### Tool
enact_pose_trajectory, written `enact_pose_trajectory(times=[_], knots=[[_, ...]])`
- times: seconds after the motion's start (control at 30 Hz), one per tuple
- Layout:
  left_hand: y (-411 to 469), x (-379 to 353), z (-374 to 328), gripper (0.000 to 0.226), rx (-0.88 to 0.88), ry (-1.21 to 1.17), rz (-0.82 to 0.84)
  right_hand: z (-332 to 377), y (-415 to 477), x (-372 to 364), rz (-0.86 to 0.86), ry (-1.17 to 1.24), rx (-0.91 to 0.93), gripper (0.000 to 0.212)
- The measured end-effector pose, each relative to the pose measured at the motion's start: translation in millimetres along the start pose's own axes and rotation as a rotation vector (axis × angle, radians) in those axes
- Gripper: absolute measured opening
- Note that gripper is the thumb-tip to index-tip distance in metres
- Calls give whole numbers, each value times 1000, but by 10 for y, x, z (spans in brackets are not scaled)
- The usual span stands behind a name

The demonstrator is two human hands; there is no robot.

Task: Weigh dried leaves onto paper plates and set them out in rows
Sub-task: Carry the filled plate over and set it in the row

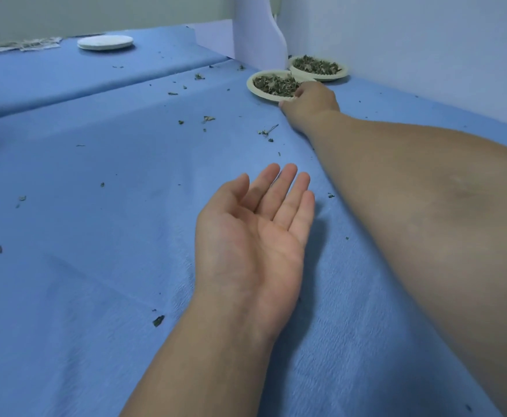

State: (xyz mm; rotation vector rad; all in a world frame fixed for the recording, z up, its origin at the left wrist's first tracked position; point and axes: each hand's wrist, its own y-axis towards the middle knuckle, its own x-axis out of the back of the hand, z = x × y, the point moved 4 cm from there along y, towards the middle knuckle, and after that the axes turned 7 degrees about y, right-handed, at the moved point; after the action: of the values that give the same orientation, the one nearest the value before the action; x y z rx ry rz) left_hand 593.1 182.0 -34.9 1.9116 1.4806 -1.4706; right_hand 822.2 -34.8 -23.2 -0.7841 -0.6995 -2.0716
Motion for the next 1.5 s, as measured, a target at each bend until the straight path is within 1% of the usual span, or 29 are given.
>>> enact_pose_trajectory(times=[0.1,0.2,0.3,0.33,0.43,0.53,0.6,0.67,0.73,0.8,0.87,0.93,1.0,1.07,1.13,1.2,1.23,1.3,1.37,1.43,1.5], knots=[[18,5,-15,39,-3,-23,-9,6,57,-47,7,-9,9,52],[15,16,21,38,5,-9,-14,7,59,-62,29,-36,4,64],[-3,3,81,37,7,59,-10,-27,-57,-57,116,-126,-9,83],[-14,0,107,36,1,95,-16,-50,-135,-45,146,-194,-7,85],[-58,-44,195,31,-42,275,-28,-122,-416,34,227,-393,39,73],[-169,-148,328,24,-105,503,0,-193,-824,277,365,-422,40,64],[-273,-235,429,16,-168,678,27,-241,-1173,534,419,-427,77,55],[-343,-303,519,27,-280,899,18,-344,-1588,793,425,-444,142,43],[-411,-353,627,29,-403,1113,-3,-540,-2056,1015,423,-452,198,46],[-499,-385,735,35,-486,1303,-11,-700,-2528,1253,406,-426,231,51],[-628,-409,889,41,-506,1474,44,-834,-2929,1521,408,-415,214,50],[-806,-444,1074,43,-489,1544,100,-910,-3226,1766,418,-390,185,42],[-1052,-488,1291,43,-449,1551,139,-951,-3505,2014,371,-285,165,33],[-1338,-571,1547,37,-438,1492,196,-1002,-3766,2305,219,-157,151,25],[-1625,-671,1796,30,-427,1385,222,-1081,-4067,2628,74,-34,128,32],[-1928,-794,2056,30,-421,1280,245,-1176,-4412,2969,-8,69,133,42],[-2077,-854,2206,30,-414,1244,266,-1239,-4600,3139,-45,94,154,43],[-2386,-989,2515,31,-400,1221,320,-1404,-4982,3502,-118,115,176,45],[-2666,-1091,2834,35,-365,1199,381,-1605,-5366,3839,-178,92,160,46],[-2905,-1176,3178,37,-331,1182,450,-1814,-5730,4153,-240,28,149,41],[-3136,-1246,3510,36,-342,1209,512,-2010,-6081,4432,-307,6,143,39]])
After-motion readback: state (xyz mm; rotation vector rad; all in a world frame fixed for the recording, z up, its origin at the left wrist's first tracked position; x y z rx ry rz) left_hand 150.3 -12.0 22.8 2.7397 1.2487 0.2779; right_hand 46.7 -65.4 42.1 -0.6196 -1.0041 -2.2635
